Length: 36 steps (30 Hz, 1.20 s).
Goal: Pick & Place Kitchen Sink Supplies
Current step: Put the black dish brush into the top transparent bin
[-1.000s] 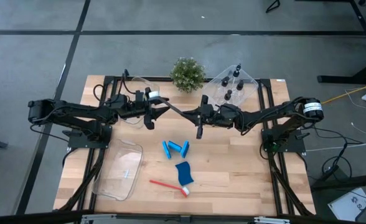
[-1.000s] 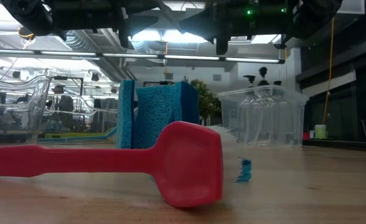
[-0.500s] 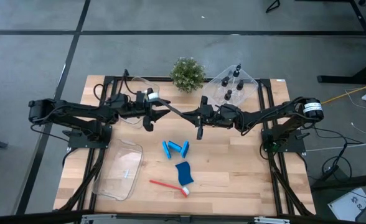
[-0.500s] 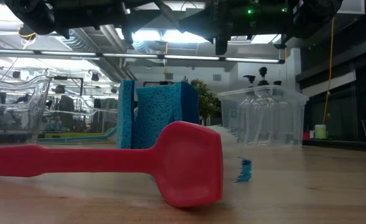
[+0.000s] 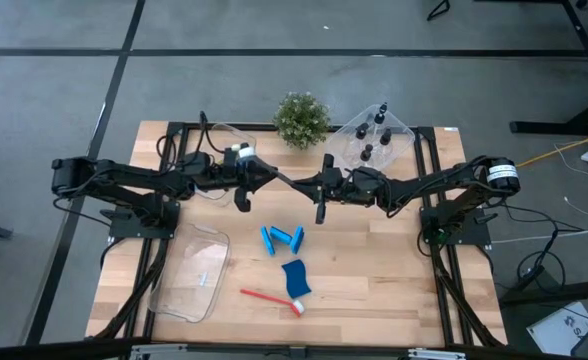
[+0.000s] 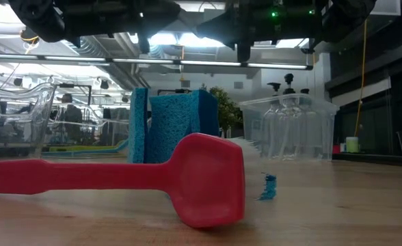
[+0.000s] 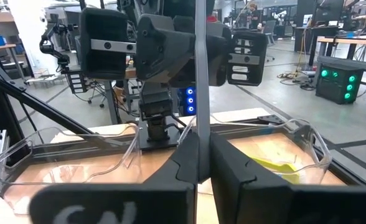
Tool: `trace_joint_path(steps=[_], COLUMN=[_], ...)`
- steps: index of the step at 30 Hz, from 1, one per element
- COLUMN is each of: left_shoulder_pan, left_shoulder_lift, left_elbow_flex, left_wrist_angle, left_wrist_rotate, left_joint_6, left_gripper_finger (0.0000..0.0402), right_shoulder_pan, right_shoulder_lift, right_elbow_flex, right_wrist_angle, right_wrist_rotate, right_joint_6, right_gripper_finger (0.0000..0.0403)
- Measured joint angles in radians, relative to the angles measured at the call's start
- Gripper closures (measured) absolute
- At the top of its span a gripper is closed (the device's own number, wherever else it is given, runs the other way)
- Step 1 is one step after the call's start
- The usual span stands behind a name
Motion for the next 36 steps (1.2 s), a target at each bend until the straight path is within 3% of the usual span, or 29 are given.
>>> trace_joint_path(steps=[6, 12, 20, 26, 32, 36], left_shoulder_pan=[-0.001, -0.001, 0.000, 0.003, 0.038, 0.054], left_shoulder_lift=[0.007, 0.007, 0.009, 0.007, -0.060, -0.130], left_elbow_flex=[0.000, 0.000, 0.000, 0.000, 0.000, 0.057], left_wrist_angle=[0.003, -0.001, -0.025, -0.072, -0.232, -0.489], left_wrist_rotate=[0.010, 0.013, 0.004, -0.021, -0.068, -0.136], left_joint_6=[0.016, 0.023, 0.026, 0.030, 0.025, 0.024], left_gripper_finger=[0.0383, 0.0387, 0.0388, 0.0388, 0.0388, 0.0388], right_shoulder_pan=[-0.001, -0.001, -0.001, -0.003, -0.005, -0.005], right_shoulder_lift=[0.000, 0.000, 0.000, 0.000, 0.000, 0.000], right_elbow_flex=[0.000, 0.000, 0.002, 0.002, 0.002, 0.001], right_wrist_angle=[-0.011, -0.019, -0.127, -0.268, -0.374, -0.418], right_wrist_rotate=[-0.002, -0.003, -0.001, 0.001, 0.009, 0.010], right_joint_6=[0.000, -0.001, -0.006, 0.049, 0.051, 0.051], right_gripper_finger=[0.0379, 0.0369, 0.0324, 0.0265, 0.0215, 0.0201])
